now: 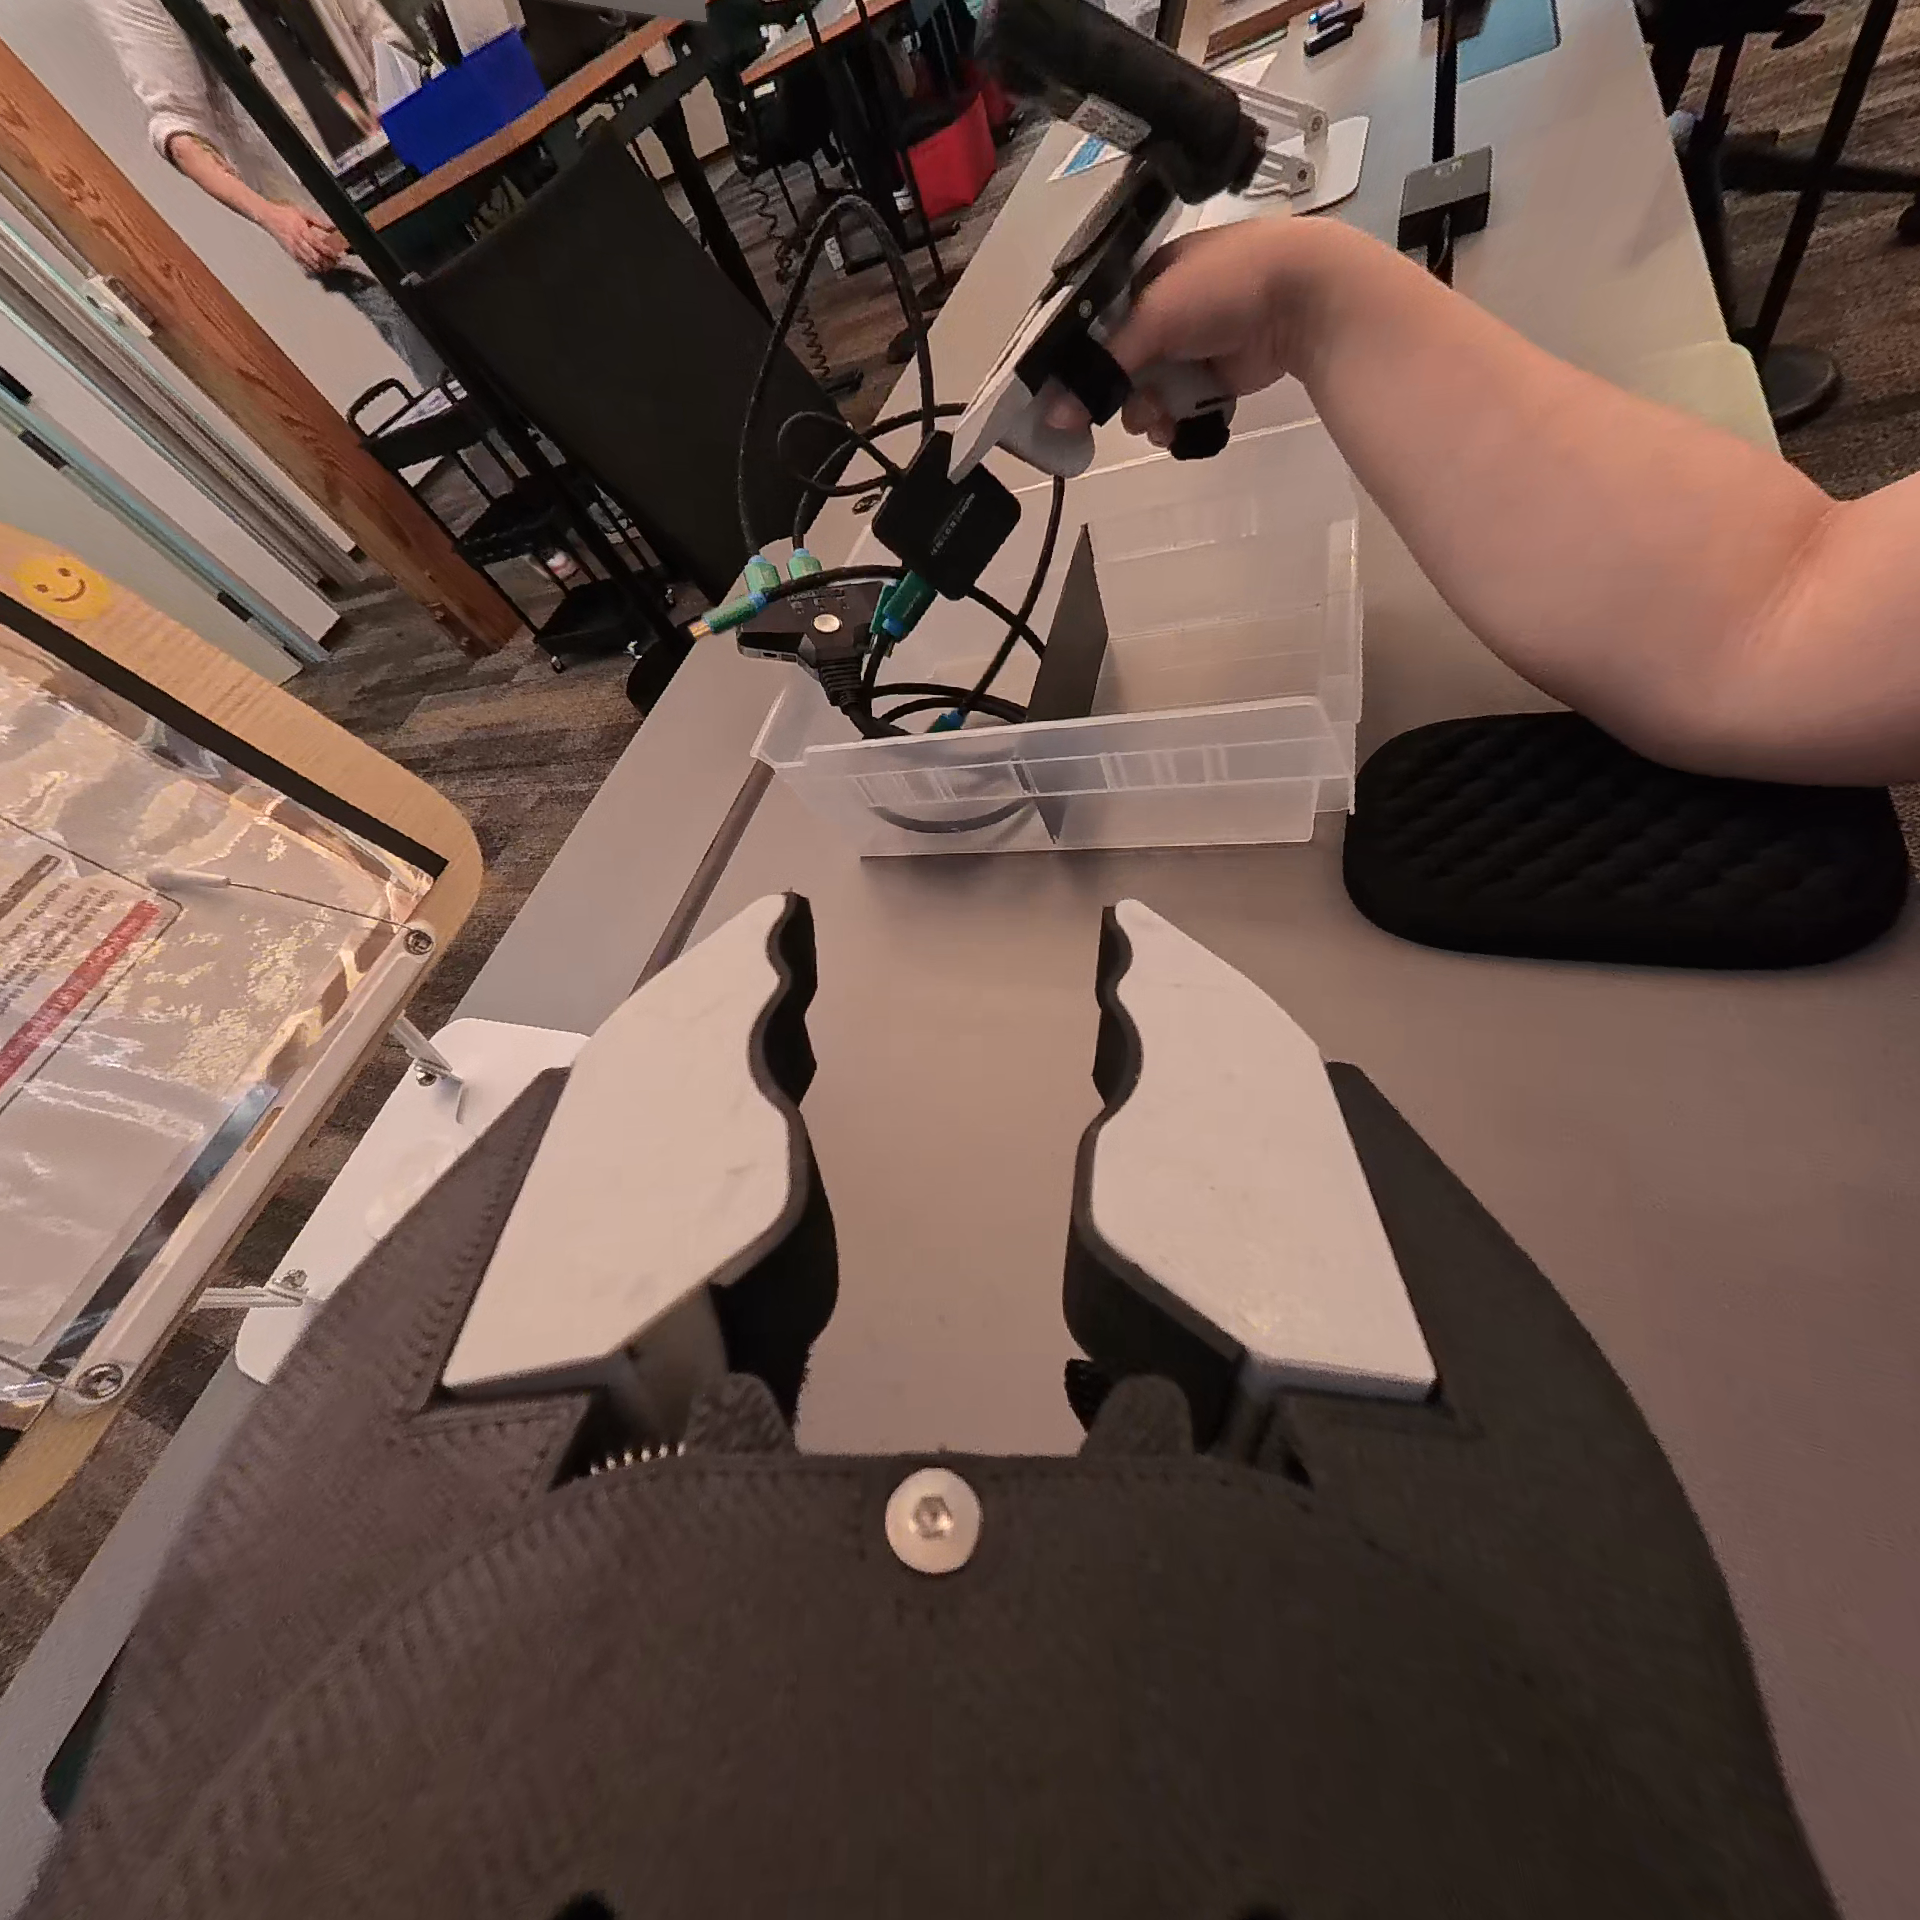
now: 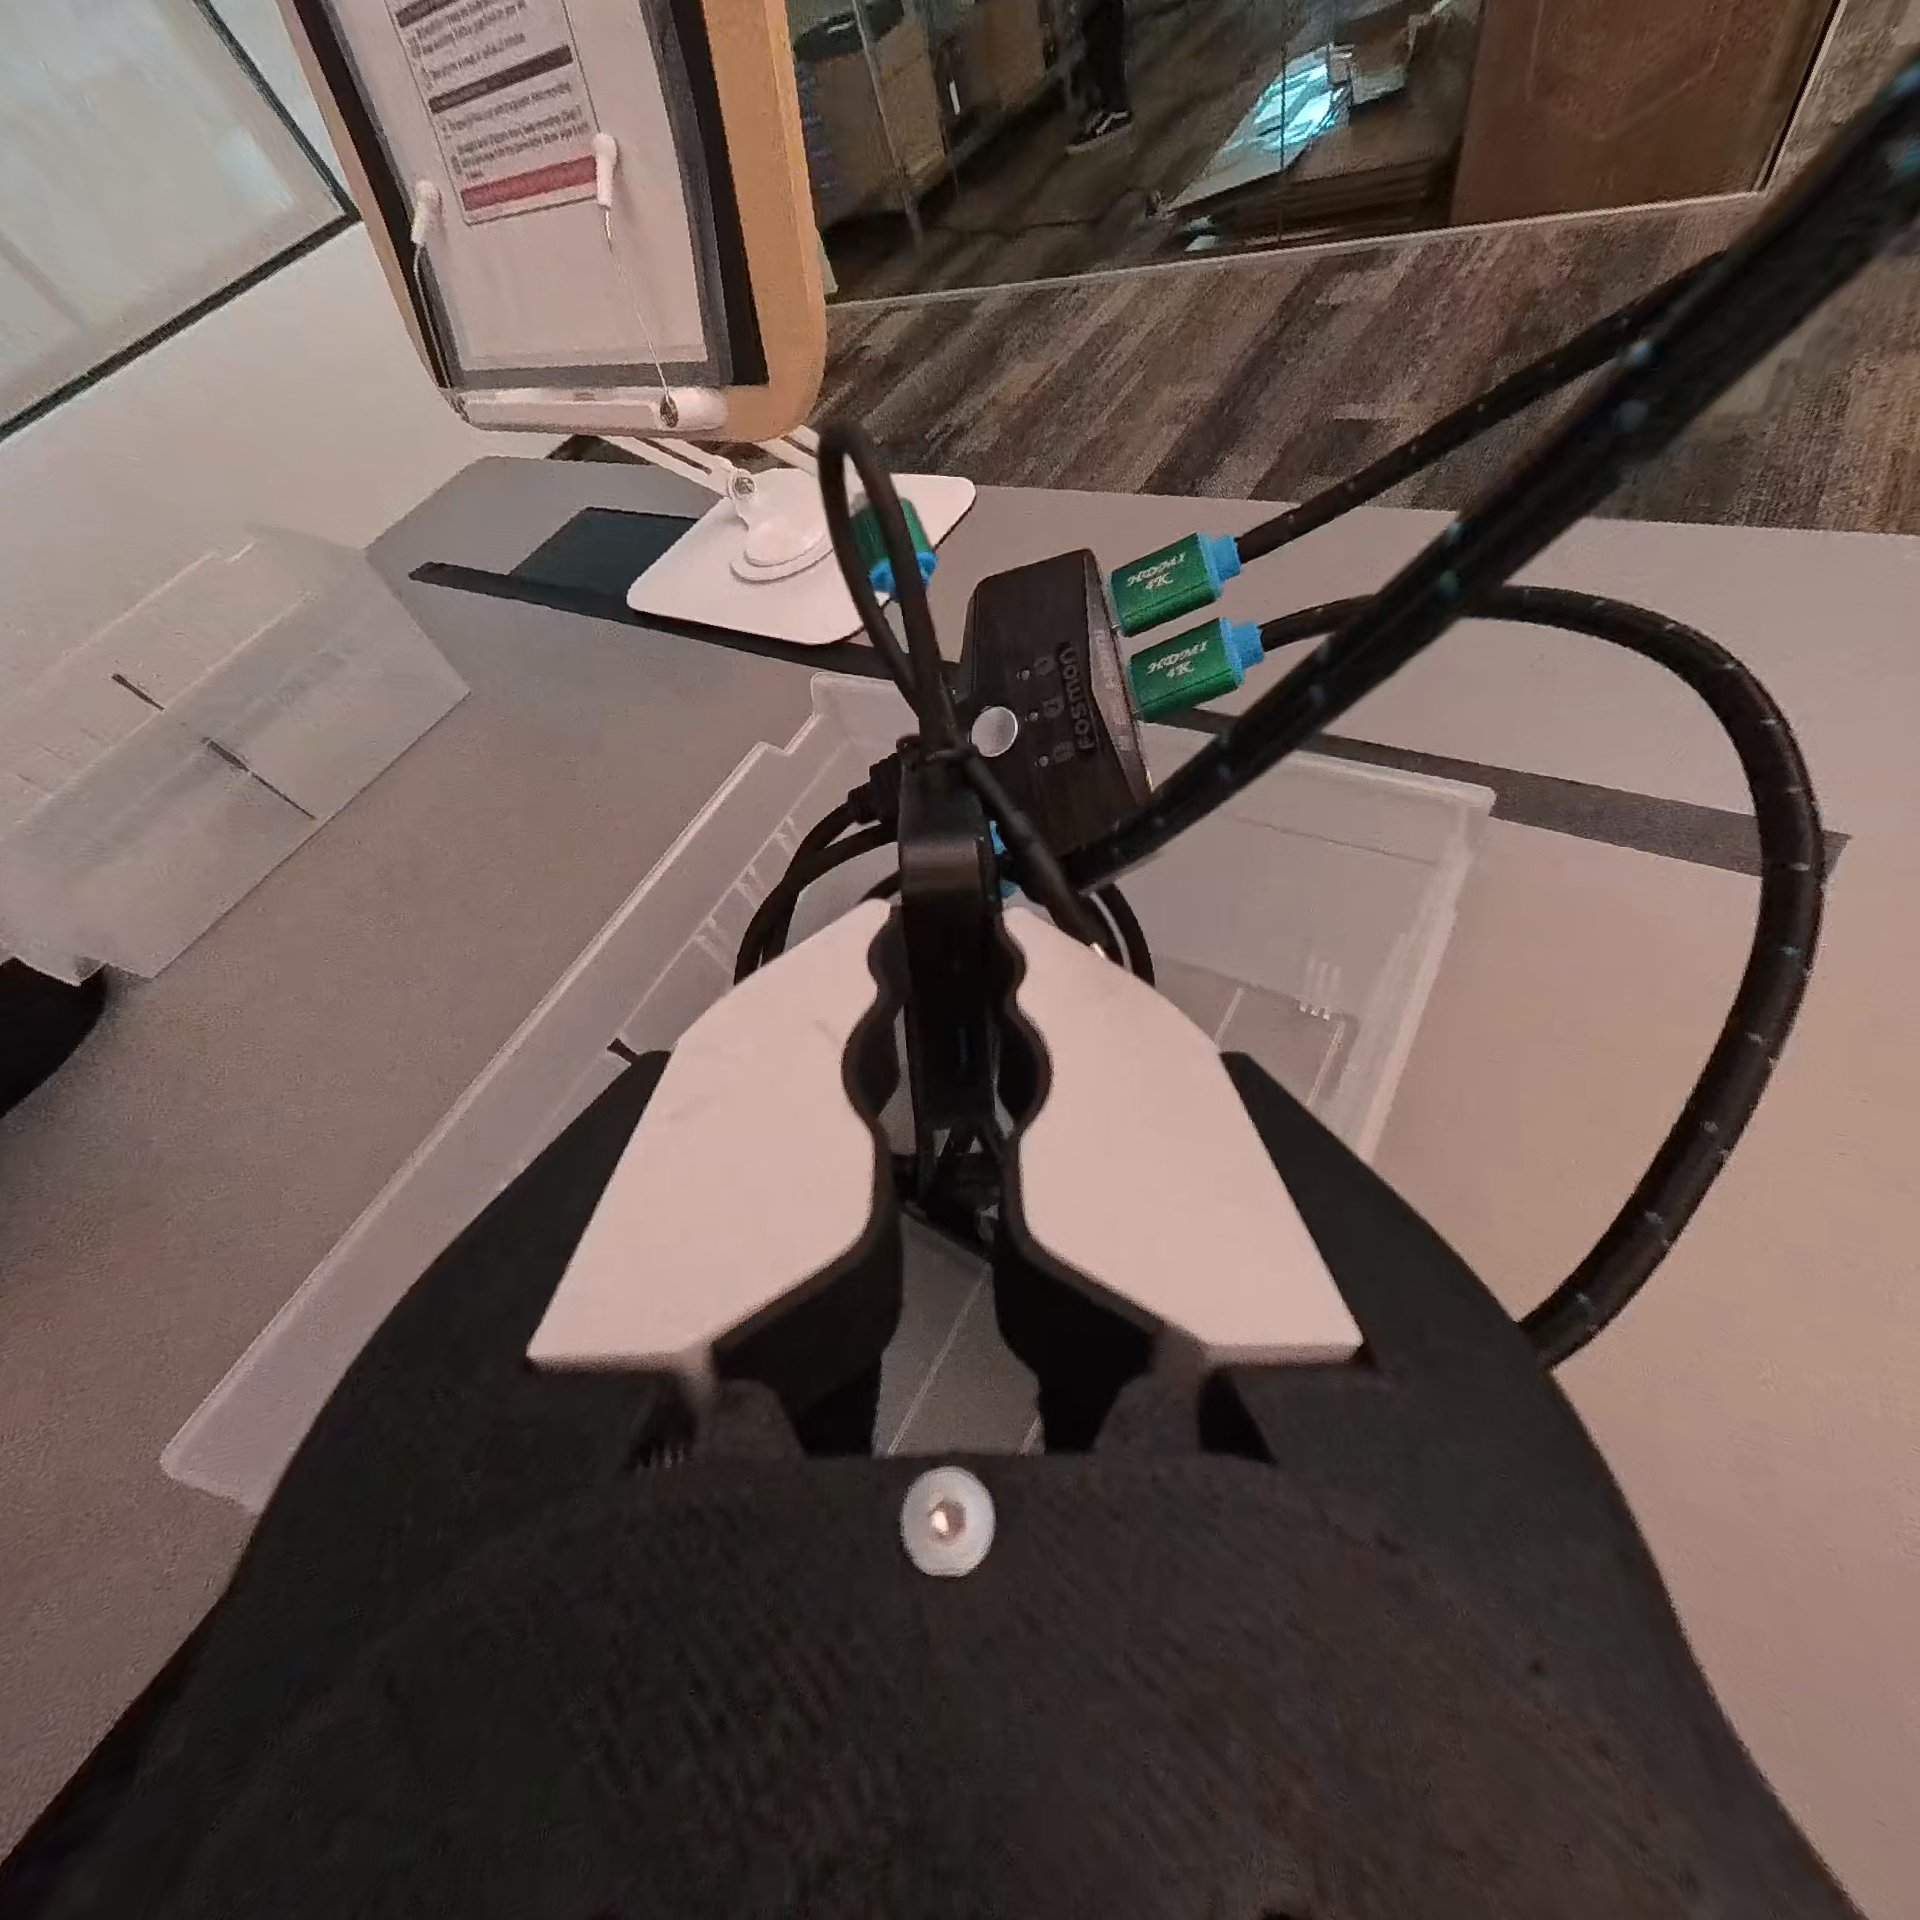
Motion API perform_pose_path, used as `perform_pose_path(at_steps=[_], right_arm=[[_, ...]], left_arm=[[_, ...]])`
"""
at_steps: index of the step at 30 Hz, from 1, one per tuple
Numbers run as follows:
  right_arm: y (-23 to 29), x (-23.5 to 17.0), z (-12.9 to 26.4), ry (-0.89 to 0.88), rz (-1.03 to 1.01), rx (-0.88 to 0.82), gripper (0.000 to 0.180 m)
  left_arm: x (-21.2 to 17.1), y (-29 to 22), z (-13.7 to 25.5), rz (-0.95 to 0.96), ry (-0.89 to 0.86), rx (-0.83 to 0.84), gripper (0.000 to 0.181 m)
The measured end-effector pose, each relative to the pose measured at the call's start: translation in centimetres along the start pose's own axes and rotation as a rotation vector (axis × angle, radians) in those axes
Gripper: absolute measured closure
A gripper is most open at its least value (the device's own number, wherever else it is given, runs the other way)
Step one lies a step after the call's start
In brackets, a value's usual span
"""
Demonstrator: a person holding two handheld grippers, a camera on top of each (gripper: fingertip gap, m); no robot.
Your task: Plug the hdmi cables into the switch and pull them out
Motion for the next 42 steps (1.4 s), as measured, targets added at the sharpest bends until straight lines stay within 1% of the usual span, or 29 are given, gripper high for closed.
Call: perform_pose_path(at_steps=[5, 7, 10, 11, 13, 14, 16, 18, 20, 21, 23, 25, 28, 30, 32, 35, 38, 39, 42], right_arm=[[0.0, 0.3, 0.1, -0.014, 0.023, 0.004, 0.165], [0.2, 0.6, 0.5, -0.029, 0.045, -0.004, 0.160], [0.4, 1.4, 1.8, -0.059, 0.078, -0.045, 0.146], [0.4, 1.5, 2.4, -0.059, 0.088, -0.074, 0.144], [0.3, 1.5, 3.8, -0.042, 0.111, -0.143, 0.133], [0.1, 1.4, 4.4, -0.025, 0.111, -0.185, 0.132], [-0.5, 0.8, 5.5, 0.040, 0.090, -0.280, 0.128], [-0.5, 0.4, 6.2, 0.090, 0.075, -0.316, 0.126], [-0.3, -0.1, 6.6, 0.121, 0.049, -0.319, 0.126], [-0.4, -0.5, 6.8, 0.148, 0.035, -0.333, 0.123], [-0.6, -2.1, 6.9, 0.236, 0.002, -0.325, 0.121], [-1.0, -4.5, 6.8, 0.354, -0.064, -0.306, 0.119], [-1.9, -7.7, 6.4, 0.515, -0.157, -0.280, 0.121], [-2.0, -9.3, 5.8, 0.583, -0.203, -0.231, 0.127], [-1.9, -10.2, 5.3, 0.621, -0.229, -0.193, 0.128], [-2.0, -12.0, 5.3, 0.725, -0.276, -0.207, 0.136], [-2.1, -13.0, 5.4, 0.804, -0.317, -0.223, 0.142], [-1.9, -13.0, 5.4, 0.805, -0.334, -0.211, 0.149], [-1.6, -13.2, 5.5, 0.839, -0.307, -0.224, 0.155]], left_arm=[[-0.1, 0.2, 0.1, 0.007, 0.007, 0.004, 0.130], [-0.2, 0.3, 0.2, 0.007, 0.011, 0.010, 0.130], [-0.5, 0.7, 0.7, 0.023, 0.044, 0.036, 0.130], [-0.6, 1.1, 1.1, 0.034, 0.058, 0.061, 0.129], [-0.9, 2.1, 2.2, 0.079, 0.080, 0.123, 0.127], [-1.0, 2.7, 3.0, 0.110, 0.086, 0.161, 0.125], [-1.6, 4.5, 5.0, 0.185, 0.108, 0.281, 0.123], [-2.8, 6.5, 7.8, 0.258, 0.155, 0.437, 0.119], [-4.6, 8.3, 11.0, 0.334, 0.217, 0.582, 0.113], [-5.7, 9.1, 12.7, 0.377, 0.249, 0.660, 0.110], [-8.5, 10.7, 16.4, 0.479, 0.305, 0.808, 0.104], [-11.6, 12.0, 19.9, 0.605, 0.336, 0.926, 0.103], [-16.8, 12.7, 24.1, 0.773, 0.419, 1.044, 0.100], [-19.8, 12.8, 26.1, 0.842, 0.479, 1.096, 0.096], [-22.5, 12.6, 27.2, 0.927, 0.521, 1.112, 0.090], [-25.7, 12.2, 27.1, 1.035, 0.593, 1.058, 0.087], [-27.7, 11.9, 26.2, 1.083, 0.658, 0.981, 0.087], [-28.1, 11.8, 25.9, 1.094, 0.682, 0.962, 0.089], [-29.3, 11.1, 25.4, 1.126, 0.750, 0.896, 0.095]])
Point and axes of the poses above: each gripper's, where its closed fingertips meet, z back along the fingers, x out of its top, y = z × x across the jaws, the point moved 4 cm from there along z, back along the fingers, and after that the axes turned 1 degree about -y, right-handed, at the moved point
